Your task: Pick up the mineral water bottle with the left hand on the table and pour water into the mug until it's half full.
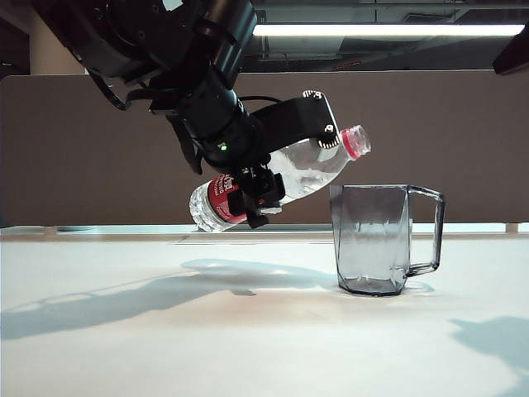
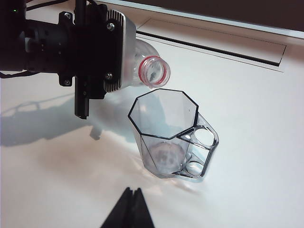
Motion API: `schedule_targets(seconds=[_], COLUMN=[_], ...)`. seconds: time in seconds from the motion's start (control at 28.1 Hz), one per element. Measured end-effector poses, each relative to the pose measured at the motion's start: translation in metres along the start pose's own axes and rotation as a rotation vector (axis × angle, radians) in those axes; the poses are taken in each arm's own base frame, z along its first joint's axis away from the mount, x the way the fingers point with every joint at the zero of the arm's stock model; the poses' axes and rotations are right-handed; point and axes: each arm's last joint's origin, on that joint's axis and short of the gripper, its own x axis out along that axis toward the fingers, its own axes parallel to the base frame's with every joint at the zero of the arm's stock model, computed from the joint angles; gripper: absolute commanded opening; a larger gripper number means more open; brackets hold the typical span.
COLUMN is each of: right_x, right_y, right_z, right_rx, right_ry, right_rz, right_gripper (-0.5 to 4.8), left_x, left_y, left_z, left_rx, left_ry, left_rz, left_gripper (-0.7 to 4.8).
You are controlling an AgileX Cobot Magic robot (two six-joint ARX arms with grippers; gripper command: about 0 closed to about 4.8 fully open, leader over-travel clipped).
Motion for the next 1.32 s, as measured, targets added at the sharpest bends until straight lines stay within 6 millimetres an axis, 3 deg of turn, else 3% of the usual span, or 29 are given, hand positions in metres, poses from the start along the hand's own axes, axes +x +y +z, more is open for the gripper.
schedule_targets(seconds=[1.32], right_x=[0.0000], right_y=[0.0006], right_z=[0.0000], right_rx=[0.000], right_ry=[0.001], right_rz=[0.022], right_gripper=[-0.05], left_x=[0.0007], left_y=[0.0040], left_z=[0.0085], left_rx=[0.228], left_ry=[0.009], left_rz=[0.115], left_gripper=[2.37])
